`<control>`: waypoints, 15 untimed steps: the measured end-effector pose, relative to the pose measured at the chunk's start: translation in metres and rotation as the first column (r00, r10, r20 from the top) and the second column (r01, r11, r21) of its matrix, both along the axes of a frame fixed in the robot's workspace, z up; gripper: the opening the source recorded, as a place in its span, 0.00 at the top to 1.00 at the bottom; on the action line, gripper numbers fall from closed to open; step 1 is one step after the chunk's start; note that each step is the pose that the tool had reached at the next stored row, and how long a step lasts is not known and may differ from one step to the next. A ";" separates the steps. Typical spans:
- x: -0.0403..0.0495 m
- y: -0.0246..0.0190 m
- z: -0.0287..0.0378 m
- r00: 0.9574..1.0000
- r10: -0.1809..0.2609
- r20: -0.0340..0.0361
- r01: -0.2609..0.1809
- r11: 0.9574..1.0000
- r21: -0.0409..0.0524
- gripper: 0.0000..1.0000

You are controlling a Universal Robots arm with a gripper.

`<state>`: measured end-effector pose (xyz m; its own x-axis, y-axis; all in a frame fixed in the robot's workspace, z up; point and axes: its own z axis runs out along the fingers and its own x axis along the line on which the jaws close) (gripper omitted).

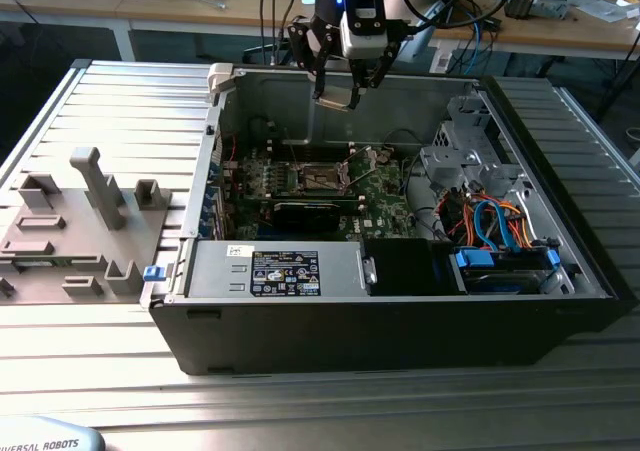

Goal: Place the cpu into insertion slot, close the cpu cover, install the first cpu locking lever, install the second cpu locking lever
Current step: 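Place the cpu into insertion slot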

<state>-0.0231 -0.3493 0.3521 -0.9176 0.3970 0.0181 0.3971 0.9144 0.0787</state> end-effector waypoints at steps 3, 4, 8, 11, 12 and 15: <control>0.0000 0.0000 0.0000 1.000 -0.003 0.000 0.003 1.000 0.000 0.46; 0.0000 0.0000 0.0000 1.000 -0.005 0.000 0.005 1.000 0.000 0.46; 0.0000 0.0000 0.0000 1.000 -0.010 0.000 0.010 1.000 0.000 0.46; 0.0000 0.0000 0.0000 1.000 -0.014 0.000 0.014 1.000 0.000 0.46; 0.0000 0.0000 0.0000 1.000 -0.015 0.000 0.015 1.000 0.000 0.46; 0.0000 0.0000 0.0000 1.000 -0.019 0.000 0.019 1.000 0.000 0.46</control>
<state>-0.0231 -0.3493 0.3521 -0.9100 0.4142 0.0181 0.4143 0.9068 0.0785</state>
